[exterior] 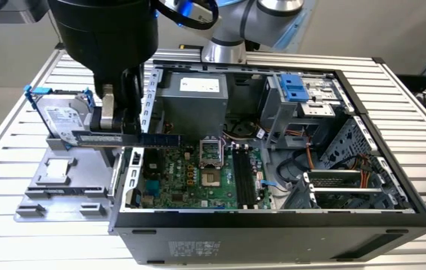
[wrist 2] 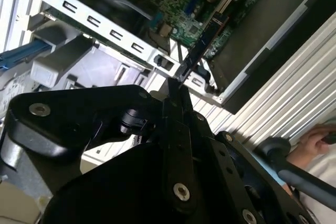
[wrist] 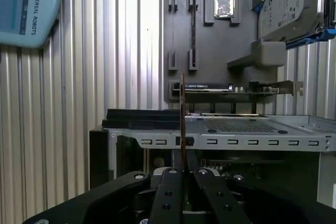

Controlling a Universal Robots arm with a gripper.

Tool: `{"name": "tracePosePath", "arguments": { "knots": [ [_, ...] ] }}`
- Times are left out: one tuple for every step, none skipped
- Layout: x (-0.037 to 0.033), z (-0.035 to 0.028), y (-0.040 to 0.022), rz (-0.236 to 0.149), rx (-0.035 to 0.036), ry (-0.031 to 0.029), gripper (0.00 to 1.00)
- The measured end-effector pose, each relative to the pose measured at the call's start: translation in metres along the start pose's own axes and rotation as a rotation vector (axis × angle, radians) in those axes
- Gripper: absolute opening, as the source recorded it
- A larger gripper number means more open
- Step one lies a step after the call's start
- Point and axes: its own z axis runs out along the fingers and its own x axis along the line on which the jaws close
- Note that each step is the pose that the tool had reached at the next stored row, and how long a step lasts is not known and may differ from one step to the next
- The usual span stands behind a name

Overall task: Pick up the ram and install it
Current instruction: 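Pick up the ram and move it above insertion slot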

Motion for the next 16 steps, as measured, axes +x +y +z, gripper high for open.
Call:
{"name": "tracePosePath", "arguments": {
  "knots": [
    [0.0,-0.0001,-0.0023,0.0,-0.0008,0.0,0.0],
    [0.0,-0.0002,-0.0046,0.0,-0.0014,0.0,0.0],
    [-0.0001,-0.0003,-0.0067,0.0,-0.0021,-0.0001,0.0],
    [-0.0001,-0.0004,-0.0089,0.0,-0.0027,0.0,0.0],
    [-0.0001,-0.0005,-0.011,0.0,-0.0033,0.0,0.0],
    [-0.0001,-0.0006,-0.0131,0.0,-0.0039,0.0,0.0],
    [-0.0001,-0.0006,-0.015,0.0,-0.0045,0.0,0.0],
    [-0.0001,-0.0007,-0.017,0.0,-0.005,0.0,0.0],
    [-0.0002,-0.0008,-0.0191,0.0,-0.0056,0.0,0.0],
    [-0.0002,-0.001,-0.0212,0.0,-0.0062,0.0,0.0],
    [-0.0002,-0.001,-0.0233,0.0,-0.0066,0.0,0.0],
    [-0.0002,-0.0011,-0.0254,0.0,-0.0072,0.0,0.0],
    [-0.0002,-0.0012,-0.0275,0.0,-0.0076,0.0,0.0],
    [-0.0002,-0.0013,-0.0297,0.0,-0.0081,0.0001,0.0],
    [-0.0003,-0.0014,-0.032,0.0,-0.0085,0.0,0.0],
    [-0.0003,-0.0015,-0.0342,0.0,-0.009,0.0001,0.0]
  ]
}}
